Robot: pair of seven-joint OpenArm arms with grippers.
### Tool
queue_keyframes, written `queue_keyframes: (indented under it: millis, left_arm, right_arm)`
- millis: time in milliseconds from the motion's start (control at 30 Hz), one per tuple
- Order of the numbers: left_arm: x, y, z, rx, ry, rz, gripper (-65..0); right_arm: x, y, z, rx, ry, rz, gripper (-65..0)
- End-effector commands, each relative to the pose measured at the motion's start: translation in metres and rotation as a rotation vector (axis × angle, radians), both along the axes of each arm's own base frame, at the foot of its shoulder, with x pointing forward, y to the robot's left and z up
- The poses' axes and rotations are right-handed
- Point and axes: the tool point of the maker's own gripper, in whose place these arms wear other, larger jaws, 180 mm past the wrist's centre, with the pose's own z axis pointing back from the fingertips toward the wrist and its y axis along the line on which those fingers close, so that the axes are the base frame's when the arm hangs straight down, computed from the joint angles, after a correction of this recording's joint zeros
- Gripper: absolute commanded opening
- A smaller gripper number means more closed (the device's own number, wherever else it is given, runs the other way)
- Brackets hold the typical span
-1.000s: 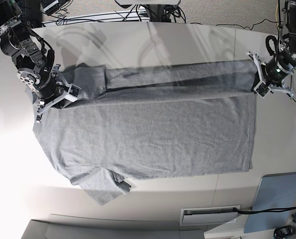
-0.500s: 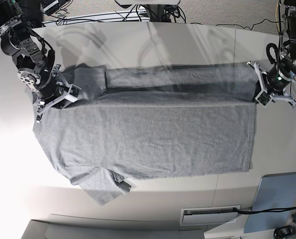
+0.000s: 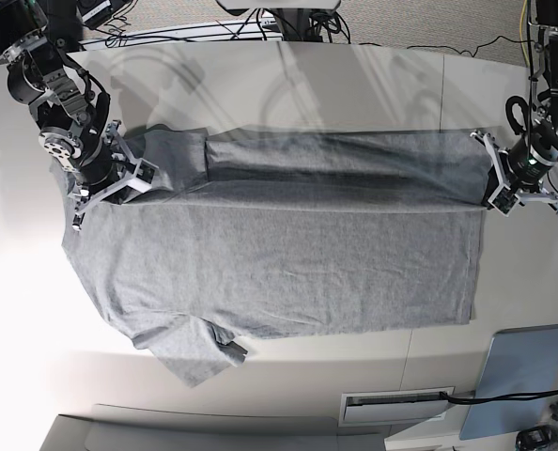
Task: Fold the T-shirt properly
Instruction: 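Lower the folded edge onto the shirt and open both grippers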
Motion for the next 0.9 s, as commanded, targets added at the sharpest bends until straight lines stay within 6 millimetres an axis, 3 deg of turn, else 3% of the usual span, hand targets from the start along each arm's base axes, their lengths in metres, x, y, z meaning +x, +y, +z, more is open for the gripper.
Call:
queue_keyframes:
  millis: [0, 267, 700, 733, 833, 867]
  left_arm:
    - [0.009, 0.004, 0.016, 0.011, -0.05, -0.006, -65.0]
    - [0.006, -0.003, 0.013, -0.011, -0.03, -0.038, -65.0]
    - [0.005, -0.004, 0.013, -0.012, -0.024, -0.049, -65.0]
    - [0.005, -0.004, 0.013, -0.012, -0.024, -0.048, -65.0]
    - [0.005, -0.003, 0.013, -0.011, -0.025, -0.045, -65.0]
    - [0.006, -0.003, 0.013, -0.011, -0.027, -0.045, -60.5]
  right_arm:
    - [0.01, -0.008, 0.014, -0.023, -0.047, -0.007, -65.0]
    - [0.017, -0.014, 0.023, -0.047, -0.105, -0.027, -65.0]
    - [0.015, -0.013, 0.021, -0.048, -0.091, -0.019, -65.0]
    - [0.016, -0.012, 0.021, -0.046, -0.091, -0.018, -62.4]
    - [0.017, -0.012, 0.023, -0.038, -0.107, -0.023, -46.1]
    - [0.02, -0.012, 0.026, -0.029, -0.132, -0.036, -44.1]
